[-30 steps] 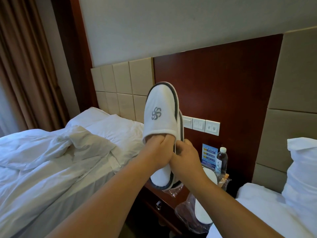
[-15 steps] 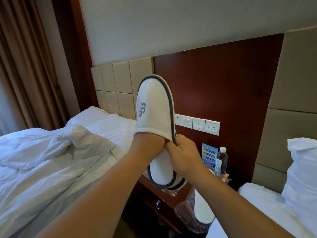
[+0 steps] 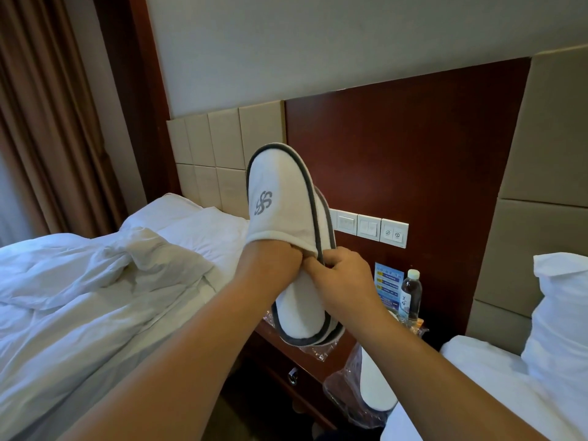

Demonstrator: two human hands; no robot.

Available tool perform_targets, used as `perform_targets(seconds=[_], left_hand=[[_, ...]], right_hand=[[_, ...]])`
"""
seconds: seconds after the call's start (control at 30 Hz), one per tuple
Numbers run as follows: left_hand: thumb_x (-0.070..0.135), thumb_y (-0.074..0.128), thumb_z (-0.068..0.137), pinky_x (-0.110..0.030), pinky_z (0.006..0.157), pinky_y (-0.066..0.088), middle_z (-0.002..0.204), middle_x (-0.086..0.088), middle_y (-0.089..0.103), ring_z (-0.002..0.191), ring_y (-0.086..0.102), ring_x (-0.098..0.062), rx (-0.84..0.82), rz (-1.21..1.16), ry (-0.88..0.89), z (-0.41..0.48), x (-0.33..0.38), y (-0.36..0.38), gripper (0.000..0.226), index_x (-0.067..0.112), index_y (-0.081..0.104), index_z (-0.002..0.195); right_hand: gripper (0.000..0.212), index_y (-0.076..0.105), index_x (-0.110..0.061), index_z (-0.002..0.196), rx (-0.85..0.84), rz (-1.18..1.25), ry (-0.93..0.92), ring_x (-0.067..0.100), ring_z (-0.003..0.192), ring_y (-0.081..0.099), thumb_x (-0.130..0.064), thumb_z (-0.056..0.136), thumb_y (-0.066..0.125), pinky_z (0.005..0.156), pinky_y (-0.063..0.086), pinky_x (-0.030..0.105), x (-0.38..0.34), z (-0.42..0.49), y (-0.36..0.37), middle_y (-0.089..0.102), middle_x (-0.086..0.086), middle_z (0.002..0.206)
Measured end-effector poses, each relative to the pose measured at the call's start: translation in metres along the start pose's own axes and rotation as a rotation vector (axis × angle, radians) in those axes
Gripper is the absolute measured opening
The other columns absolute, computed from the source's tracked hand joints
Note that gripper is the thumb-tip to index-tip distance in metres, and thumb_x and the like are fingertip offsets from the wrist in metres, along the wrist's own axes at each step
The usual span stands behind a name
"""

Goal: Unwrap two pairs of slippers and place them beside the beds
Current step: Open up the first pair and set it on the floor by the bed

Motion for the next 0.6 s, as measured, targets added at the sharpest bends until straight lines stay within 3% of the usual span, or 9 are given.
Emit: perform_targets(seconds=[0.07, 0.13, 0.2, 0.27, 0.37, 0.47, 0.53, 0.6], left_hand=[[0.018, 0.044, 0.098, -0.036, 0.073, 0.043, 0.061, 0.003, 0.039, 0.1, 0.064, -0.036, 0.037, -0.067, -0.048, 0.004, -0.01, -0.005, 0.042, 0.005, 0.034, 0.059], [0.017, 0.05, 0.095, -0.034, 0.069, 0.041, 0.064, 0.001, 0.044, 0.095, 0.064, -0.036, 0.039, -0.143, -0.115, 0.01, -0.025, -0.003, 0.036, 0.002, 0.043, 0.062], [0.021, 0.058, 0.094, -0.033, 0.075, 0.038, 0.085, -0.004, 0.047, 0.092, 0.053, -0.031, -0.001, -0.249, -0.267, 0.018, -0.038, -0.001, 0.016, 0.005, 0.055, 0.099], [0.025, 0.061, 0.094, -0.034, 0.08, 0.036, 0.093, -0.006, 0.042, 0.091, 0.044, -0.025, -0.103, -0.274, -0.397, 0.019, -0.048, 0.006, 0.036, 0.009, 0.042, 0.119], [0.025, 0.057, 0.096, -0.033, 0.079, 0.037, 0.087, -0.003, 0.044, 0.084, 0.045, -0.022, -0.107, -0.223, -0.372, 0.015, -0.054, 0.008, 0.023, 0.009, 0.043, 0.104], [0.03, 0.057, 0.089, -0.025, 0.065, 0.04, 0.076, 0.0, 0.052, 0.076, 0.054, -0.02, -0.066, -0.224, -0.135, -0.001, -0.048, 0.011, 0.022, 0.015, 0.05, 0.073], [0.052, 0.059, 0.074, -0.021, 0.054, 0.036, 0.07, 0.004, 0.057, 0.068, 0.056, -0.011, -0.096, -0.332, -0.035, -0.012, -0.042, 0.014, 0.029, 0.024, 0.053, 0.067], [0.077, 0.056, 0.06, -0.016, 0.054, 0.038, 0.074, 0.012, 0.059, 0.069, 0.056, -0.003, -0.069, -0.419, -0.039, -0.015, -0.045, 0.018, 0.048, 0.031, 0.051, 0.071]], right_hand=[[0.028, 0.07, -0.022, 0.075, 0.022, 0.048, 0.012, 0.008, 0.082, 0.057, -0.05, 0.076, 0.07, 0.064, 0.047, 0.025, 0.004, -0.002, -0.002, 0.06, -0.004, 0.091], [0.017, 0.069, -0.038, 0.09, 0.004, 0.141, 0.037, 0.005, 0.094, 0.058, -0.047, 0.077, 0.074, 0.074, 0.053, 0.028, 0.009, -0.003, -0.002, 0.06, -0.011, 0.107], [0.025, 0.067, -0.044, 0.105, -0.006, 0.201, 0.02, 0.008, 0.103, 0.058, -0.032, 0.084, 0.073, 0.087, 0.056, 0.037, 0.013, -0.004, -0.005, 0.058, -0.013, 0.118], [0.041, 0.06, -0.049, 0.12, -0.023, 0.235, -0.014, 0.005, 0.107, 0.057, -0.026, 0.088, 0.071, 0.09, 0.056, 0.035, 0.014, -0.005, -0.006, 0.054, -0.022, 0.124], [0.064, 0.044, -0.059, 0.133, -0.031, 0.297, -0.055, -0.007, 0.102, 0.058, -0.025, 0.086, 0.073, 0.079, 0.057, 0.02, 0.013, -0.007, -0.003, 0.045, -0.039, 0.12], [0.086, 0.019, -0.069, 0.137, -0.03, 0.279, -0.044, -0.017, 0.098, 0.055, -0.028, 0.085, 0.074, 0.067, 0.055, 0.012, 0.013, -0.008, 0.002, 0.037, -0.051, 0.113], [0.088, 0.013, -0.068, 0.138, -0.046, 0.298, -0.036, -0.022, 0.096, 0.053, -0.025, 0.087, 0.07, 0.062, 0.052, 0.008, 0.014, -0.006, 0.005, 0.035, -0.058, 0.107], [0.079, 0.018, -0.069, 0.137, -0.07, 0.335, -0.041, -0.021, 0.1, 0.054, -0.022, 0.092, 0.063, 0.065, 0.053, 0.008, 0.014, -0.006, 0.008, 0.036, -0.059, 0.111]])
Point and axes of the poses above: each hand's wrist, its own z-axis towards the middle knuckle, its own y-axis out of the palm, x = y × z, the point moved 4 cm from there along z, towards the middle knuckle
